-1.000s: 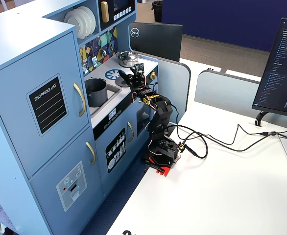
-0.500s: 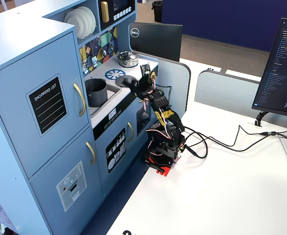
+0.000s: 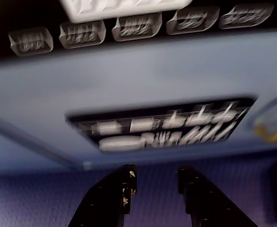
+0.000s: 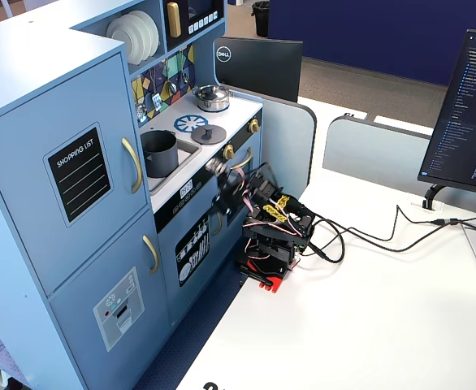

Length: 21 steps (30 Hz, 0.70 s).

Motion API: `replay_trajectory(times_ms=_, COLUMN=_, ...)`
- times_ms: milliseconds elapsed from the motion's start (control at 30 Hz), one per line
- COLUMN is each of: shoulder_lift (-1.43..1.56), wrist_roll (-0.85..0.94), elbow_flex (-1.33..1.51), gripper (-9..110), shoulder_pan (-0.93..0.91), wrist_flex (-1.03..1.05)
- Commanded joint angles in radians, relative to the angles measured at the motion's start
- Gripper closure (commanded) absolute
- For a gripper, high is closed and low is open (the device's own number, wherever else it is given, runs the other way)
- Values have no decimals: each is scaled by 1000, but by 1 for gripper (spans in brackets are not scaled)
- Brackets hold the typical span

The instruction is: Take off the lid from the gray recipient and place it on the counter

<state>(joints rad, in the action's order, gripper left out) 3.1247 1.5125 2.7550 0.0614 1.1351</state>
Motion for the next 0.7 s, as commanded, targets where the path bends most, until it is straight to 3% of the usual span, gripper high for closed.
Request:
replay_trajectory(times_ms=0, shoulder_lift=43, wrist_roll=21, elbow_flex=212, gripper=102, shoulder_pan=35, wrist_flex=-199)
replay_trajectory(times_ms=100, shoulder_lift=8, wrist_roll=-61, elbow_flex=247, gripper=102, shoulder_pan=81, wrist_flex=-169)
replay_trajectory(times_ms=333, shoulder_lift=51, wrist_roll=-18, elbow_flex=247, gripper=101, shoulder_pan=71, wrist_flex=224)
replay_trajectory(times_ms=500, shoulder_lift=52, wrist_roll=8, elbow_flex=247, gripper=101, shoulder_pan=37, wrist_flex=394)
replay_trajectory(times_ms=667, shoulder_lift=52, wrist_roll=5, elbow_flex=247, gripper=100, shoulder_pan=8, wrist_flex=393)
